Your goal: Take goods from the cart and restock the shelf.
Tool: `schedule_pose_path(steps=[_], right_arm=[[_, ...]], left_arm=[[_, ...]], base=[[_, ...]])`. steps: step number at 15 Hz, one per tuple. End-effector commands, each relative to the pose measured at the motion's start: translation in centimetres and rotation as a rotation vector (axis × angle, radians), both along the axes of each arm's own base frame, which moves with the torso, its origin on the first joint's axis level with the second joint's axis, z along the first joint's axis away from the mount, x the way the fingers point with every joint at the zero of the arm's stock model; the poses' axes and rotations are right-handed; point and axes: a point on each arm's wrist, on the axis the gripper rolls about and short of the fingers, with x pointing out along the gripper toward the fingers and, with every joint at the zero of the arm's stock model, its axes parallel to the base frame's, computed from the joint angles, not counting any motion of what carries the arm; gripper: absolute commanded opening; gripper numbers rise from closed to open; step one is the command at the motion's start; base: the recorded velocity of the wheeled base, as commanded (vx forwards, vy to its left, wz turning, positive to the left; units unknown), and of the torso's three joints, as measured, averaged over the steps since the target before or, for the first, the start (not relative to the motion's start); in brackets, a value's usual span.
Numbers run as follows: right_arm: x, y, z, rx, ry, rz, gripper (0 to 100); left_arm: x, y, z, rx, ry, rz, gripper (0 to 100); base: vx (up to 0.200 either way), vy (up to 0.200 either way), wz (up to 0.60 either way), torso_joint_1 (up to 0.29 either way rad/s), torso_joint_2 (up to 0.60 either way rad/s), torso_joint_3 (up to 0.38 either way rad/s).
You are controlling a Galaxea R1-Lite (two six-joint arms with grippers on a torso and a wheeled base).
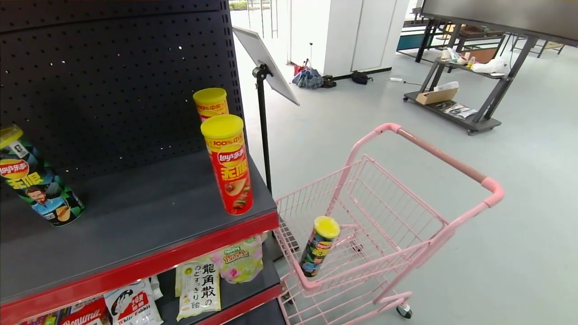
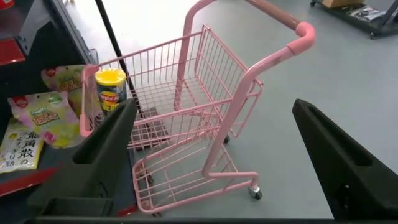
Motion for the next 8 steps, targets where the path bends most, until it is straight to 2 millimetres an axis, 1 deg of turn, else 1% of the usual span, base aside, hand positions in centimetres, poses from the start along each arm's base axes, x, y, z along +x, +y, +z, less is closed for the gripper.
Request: schedule_pose_path(steps=[1,8], right_arm=[[0.01,0.0,0.01,0.0,0.001,0.0,100],[0.01,0.0,0.01,0.002,0.001,-0.001,100]], left_arm=[[0.01,0.0,0.0,0.0,0.001,0.0,100],[0.01,0.01,0.0,0.0,0.001,0.004,100]], base=[[0.0,0.0,0.0,-0.139,0.34,0.183],[0.0,0.0,0.0,-0.142,0.35,0.207]])
